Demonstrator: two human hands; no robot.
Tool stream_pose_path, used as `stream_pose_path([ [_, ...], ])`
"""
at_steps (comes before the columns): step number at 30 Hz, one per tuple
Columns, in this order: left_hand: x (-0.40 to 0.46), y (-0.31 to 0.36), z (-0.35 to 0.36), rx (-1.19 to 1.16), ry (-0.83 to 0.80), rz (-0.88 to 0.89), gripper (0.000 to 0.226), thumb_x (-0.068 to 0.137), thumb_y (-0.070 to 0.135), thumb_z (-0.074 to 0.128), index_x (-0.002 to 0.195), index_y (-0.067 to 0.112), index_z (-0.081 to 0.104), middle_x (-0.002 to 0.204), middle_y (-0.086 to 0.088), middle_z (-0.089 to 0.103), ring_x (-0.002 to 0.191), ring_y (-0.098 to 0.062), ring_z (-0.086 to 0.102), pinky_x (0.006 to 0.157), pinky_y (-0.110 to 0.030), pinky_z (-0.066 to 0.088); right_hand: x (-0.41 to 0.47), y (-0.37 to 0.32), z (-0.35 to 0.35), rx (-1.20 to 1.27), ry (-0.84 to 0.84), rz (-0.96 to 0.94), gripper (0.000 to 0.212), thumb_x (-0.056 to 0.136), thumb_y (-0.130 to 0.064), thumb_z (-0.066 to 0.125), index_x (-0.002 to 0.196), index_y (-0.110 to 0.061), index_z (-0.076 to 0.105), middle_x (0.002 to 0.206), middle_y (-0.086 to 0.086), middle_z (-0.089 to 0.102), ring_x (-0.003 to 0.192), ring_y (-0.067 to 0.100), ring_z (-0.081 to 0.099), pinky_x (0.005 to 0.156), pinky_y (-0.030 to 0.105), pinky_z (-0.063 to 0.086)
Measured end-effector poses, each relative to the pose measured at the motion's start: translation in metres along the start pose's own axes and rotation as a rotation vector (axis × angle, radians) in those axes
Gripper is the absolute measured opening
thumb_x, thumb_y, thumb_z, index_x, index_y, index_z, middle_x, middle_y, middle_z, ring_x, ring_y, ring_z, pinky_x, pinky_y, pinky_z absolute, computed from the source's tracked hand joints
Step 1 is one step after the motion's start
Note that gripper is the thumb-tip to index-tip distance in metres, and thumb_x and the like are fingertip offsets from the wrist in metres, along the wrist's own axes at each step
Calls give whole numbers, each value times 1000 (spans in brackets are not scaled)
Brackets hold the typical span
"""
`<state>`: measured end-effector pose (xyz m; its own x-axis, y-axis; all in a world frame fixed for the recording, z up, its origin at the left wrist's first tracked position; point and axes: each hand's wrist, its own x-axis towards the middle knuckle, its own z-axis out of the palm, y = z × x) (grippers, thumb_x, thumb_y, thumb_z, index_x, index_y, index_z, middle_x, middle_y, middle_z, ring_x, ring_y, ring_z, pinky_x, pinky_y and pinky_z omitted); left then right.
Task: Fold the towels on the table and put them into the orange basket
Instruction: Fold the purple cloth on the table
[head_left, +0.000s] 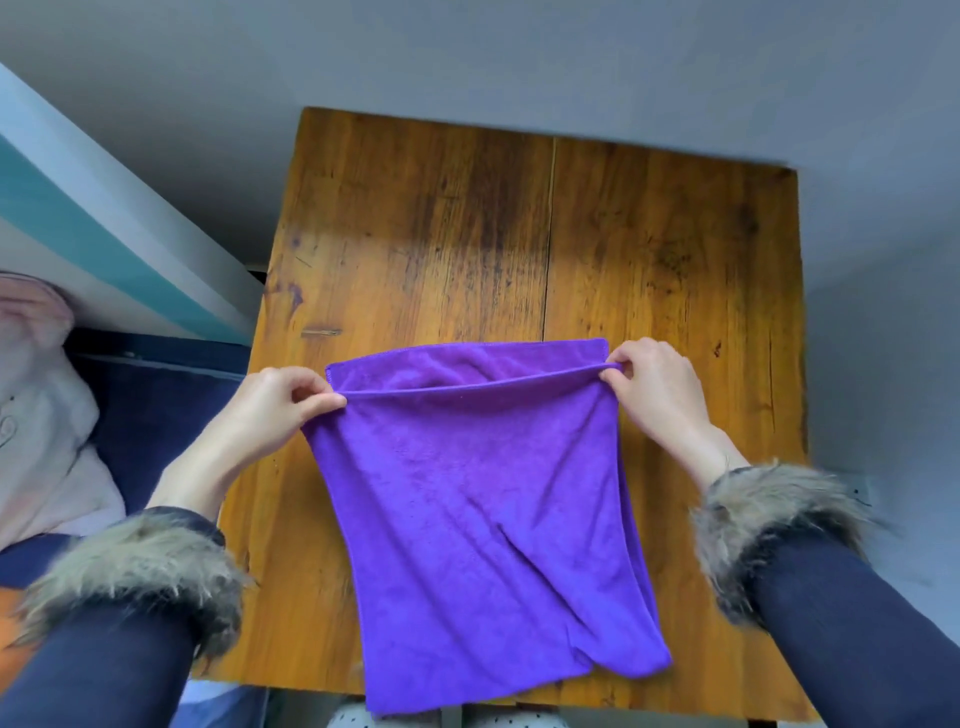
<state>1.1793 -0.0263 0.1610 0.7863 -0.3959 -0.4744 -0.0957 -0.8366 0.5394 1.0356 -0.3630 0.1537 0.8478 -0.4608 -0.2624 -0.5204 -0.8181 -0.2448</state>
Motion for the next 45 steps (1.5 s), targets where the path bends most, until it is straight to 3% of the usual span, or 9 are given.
stream_pose_path([
  [6,40,-19,31,145,73,137,10,87,14,62,85,5,66,108,-14,56,107,-32,47,96,-35,33,33,0,17,7,-68,-47,19,91,-15,53,100,-4,65,111,16,57,107,34,47,92,43,40],
  [11,54,-17,48,291,169,159,9,86,16,62,84,8,63,127,-14,45,120,-33,36,93,-47,32,55,3,25,-18,-91,-86,17,89,-16,56,95,-3,65,115,14,49,111,32,44,97,39,39],
  [19,58,-19,49,284,81,175,14,91,21,56,93,10,63,100,-9,51,103,-32,38,85,-39,29,69,-4,20,8,-308,-58,7,83,-9,55,79,-14,53,99,8,48,97,30,51,86,41,43],
  [25,47,-21,26,77,-32,147,14,90,9,56,79,16,53,87,-7,51,88,-25,50,72,-21,27,51,-1,5,221,-221,79,20,82,-14,63,66,-22,55,82,0,60,83,22,55,75,28,40],
  [28,34,-19,17,58,-56,101,15,89,8,58,76,15,56,87,-6,58,87,-23,54,70,-20,29,36,0,-12,340,-199,169,17,81,-12,66,67,-19,60,80,1,62,80,17,55,70,22,34],
  [33,8,7,-11,-54,58,189,12,90,11,57,79,11,62,83,-2,65,76,-17,57,68,-24,36,2,-2,-52,468,-86,209,21,79,-12,68,63,-22,59,82,4,65,84,19,58,75,26,41],
  [36,-16,23,-30,-78,145,292,13,90,12,57,79,16,60,81,5,63,69,-4,53,65,-12,37,-28,-2,-84,515,-13,199,23,80,-12,69,64,-24,59,81,4,66,84,21,61,81,33,46],
  [40,-44,53,-62,-129,257,382,11,87,14,62,77,17,62,74,11,61,68,-3,56,63,-7,39,-62,-7,-132,579,116,193,19,80,-10,69,67,-20,61,79,5,66,82,21,60,80,35,47],
  [45,-70,90,-116,-159,382,528,17,77,11,73,67,21,63,62,9,64,61,6,56,58,-9,42,-92,-16,-196,718,289,114,23,79,-2,68,66,-20,61,72,-2,63,69,11,57,69,19,46],
])
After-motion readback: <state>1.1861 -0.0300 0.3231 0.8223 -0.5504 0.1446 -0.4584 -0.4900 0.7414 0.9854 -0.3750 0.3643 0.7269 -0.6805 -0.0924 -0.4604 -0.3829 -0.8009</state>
